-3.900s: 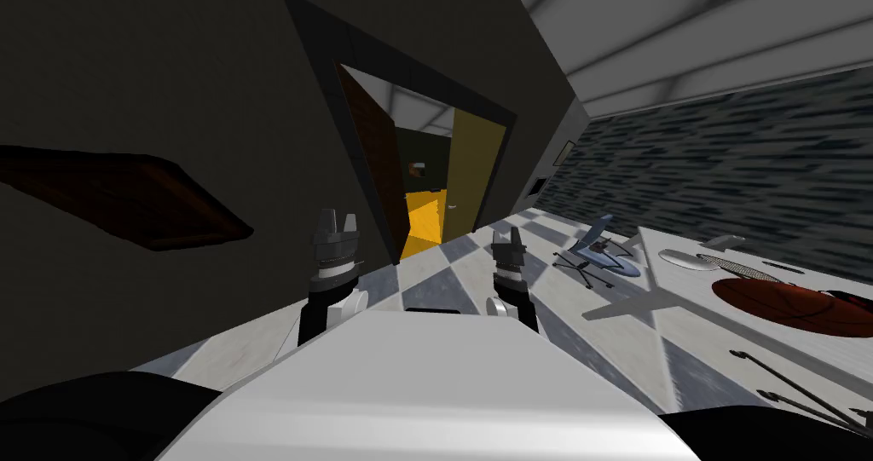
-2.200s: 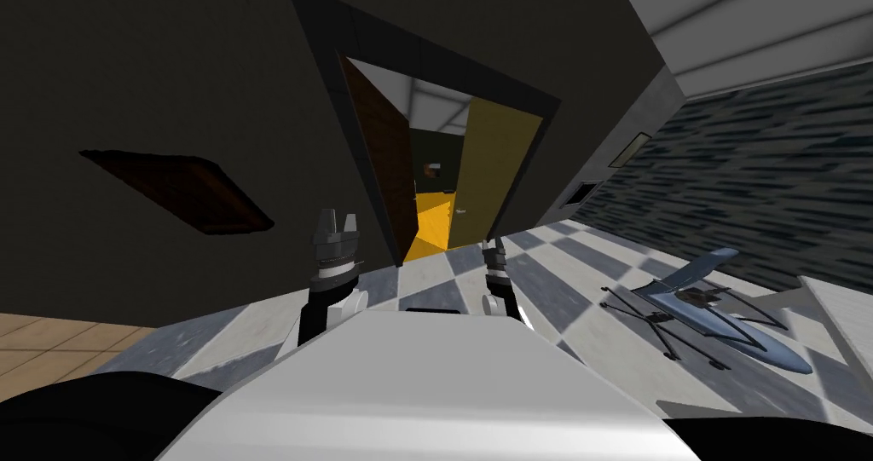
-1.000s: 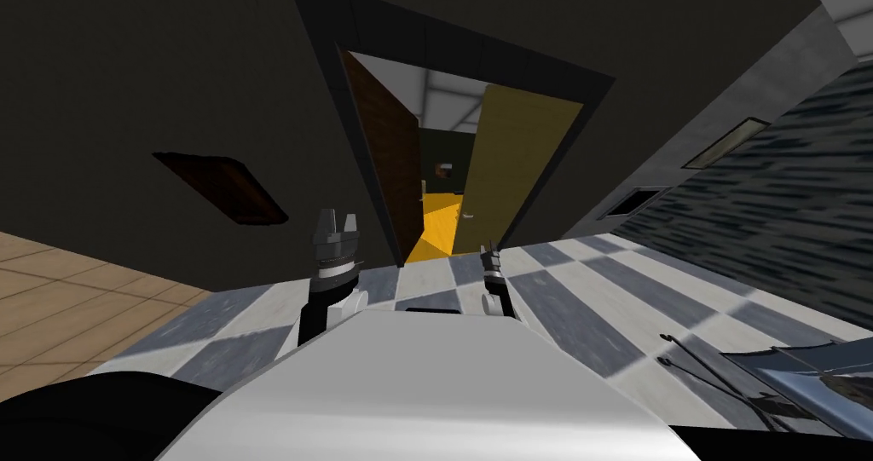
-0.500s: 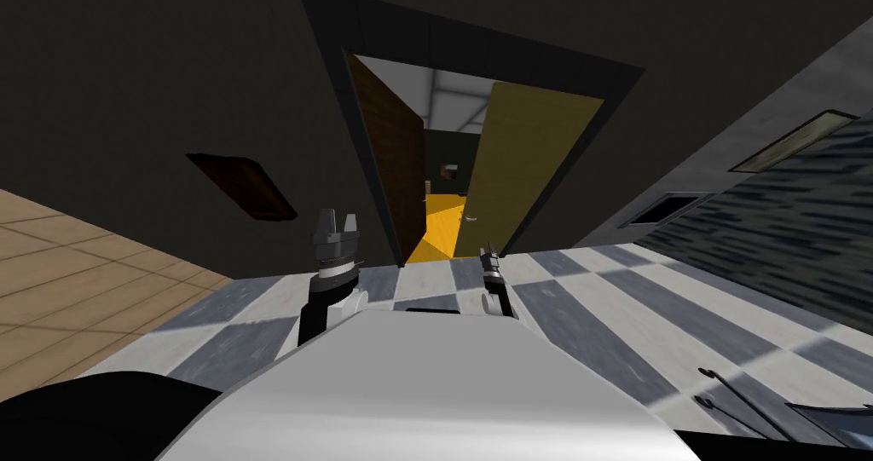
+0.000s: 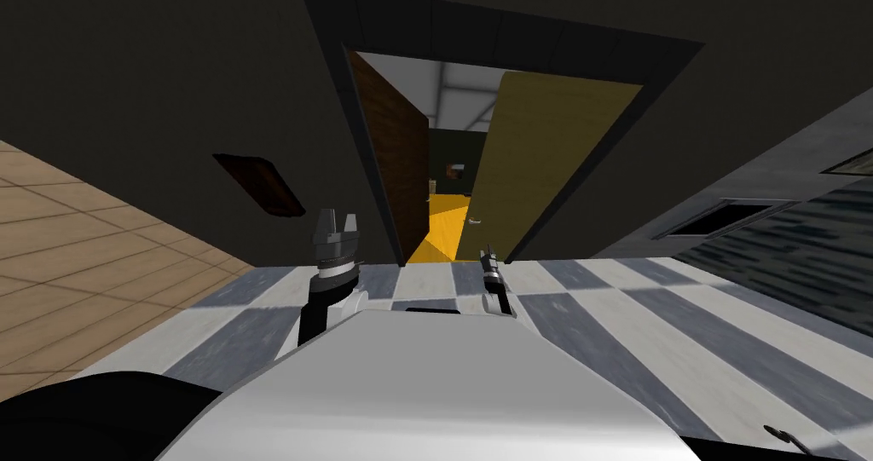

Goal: Push the door open

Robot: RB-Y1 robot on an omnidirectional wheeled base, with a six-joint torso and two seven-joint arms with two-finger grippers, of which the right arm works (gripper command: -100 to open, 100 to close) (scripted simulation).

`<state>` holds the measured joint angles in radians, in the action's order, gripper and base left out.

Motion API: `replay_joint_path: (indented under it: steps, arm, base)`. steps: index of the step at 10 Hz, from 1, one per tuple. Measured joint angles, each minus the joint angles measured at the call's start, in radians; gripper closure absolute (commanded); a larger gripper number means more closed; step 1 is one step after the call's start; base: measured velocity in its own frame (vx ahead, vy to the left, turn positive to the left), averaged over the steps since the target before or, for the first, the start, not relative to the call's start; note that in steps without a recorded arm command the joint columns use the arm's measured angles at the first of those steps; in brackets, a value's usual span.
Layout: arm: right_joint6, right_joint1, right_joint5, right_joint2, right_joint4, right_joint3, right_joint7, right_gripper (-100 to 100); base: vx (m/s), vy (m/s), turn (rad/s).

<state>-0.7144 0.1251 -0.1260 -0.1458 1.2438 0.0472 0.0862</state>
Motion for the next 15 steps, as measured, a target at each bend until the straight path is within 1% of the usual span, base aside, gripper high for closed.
replay_joint_path:
  steps: [2, 4, 6, 9, 10, 14, 15]
  arm:
    - [-0.005, -0.019, -0.005, -0.008, -0.049, 0.007, 0.0, -100]
    - [-0.014, -0.036, -0.01, -0.011, -0.098, 0.012, -0.003, -100]
    - [-0.022, -0.051, -0.013, -0.015, -0.136, 0.016, -0.004, -100]
    - [-0.04, -0.086, -0.02, -0.024, -0.222, 0.026, -0.004, -100]
    - [-0.049, -0.103, -0.022, -0.027, -0.26, 0.029, -0.005, -100]
    - [-0.065, -0.143, -0.031, -0.038, -0.359, 0.041, -0.007, -100]
    - [-0.067, -0.149, -0.033, -0.04, -0.377, 0.044, -0.007, -100]
  base:
    - [0.058, -0.099, 0.128]
    - [0.059, -0.077, 0.079]
    - [0.033, -0.054, 0.113]
    - [0.056, -0.108, 0.124]
    - [0.054, -0.11, 0.114]
    - [0.055, -0.095, 0.121]
    - [0.043, -0.101, 0.11]
